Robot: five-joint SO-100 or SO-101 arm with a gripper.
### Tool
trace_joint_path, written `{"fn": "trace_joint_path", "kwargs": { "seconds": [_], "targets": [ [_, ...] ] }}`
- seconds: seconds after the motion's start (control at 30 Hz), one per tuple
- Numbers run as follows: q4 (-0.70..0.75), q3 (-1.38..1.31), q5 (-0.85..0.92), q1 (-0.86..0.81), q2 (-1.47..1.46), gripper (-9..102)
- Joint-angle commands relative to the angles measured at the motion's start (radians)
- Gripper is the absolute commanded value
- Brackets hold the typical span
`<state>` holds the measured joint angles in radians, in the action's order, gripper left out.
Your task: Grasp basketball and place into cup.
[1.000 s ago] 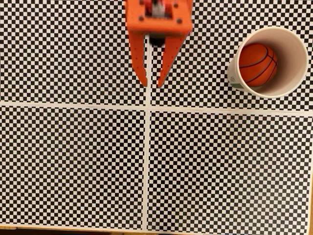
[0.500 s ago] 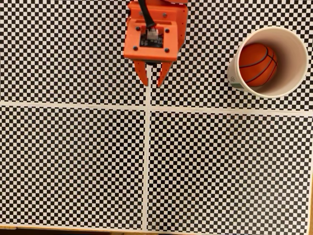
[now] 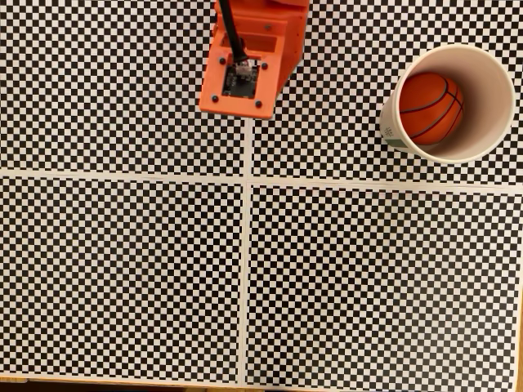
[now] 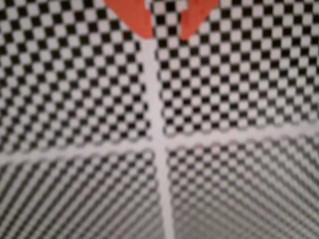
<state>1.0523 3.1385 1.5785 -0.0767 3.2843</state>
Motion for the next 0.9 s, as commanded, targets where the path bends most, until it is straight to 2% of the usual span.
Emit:
{"fn": "trace_joint_path", "kwargs": {
  "seconds": [0.0,0.3,0.87],
  "targets": [
    [0.067,0.035,-0.012,-0.02,0.005,0],
    [0.212,0.035,-0.021,-0.041,0.005,0],
    [0.216,0.035,-0.038,-0.026,0.005,0]
  ]
}}
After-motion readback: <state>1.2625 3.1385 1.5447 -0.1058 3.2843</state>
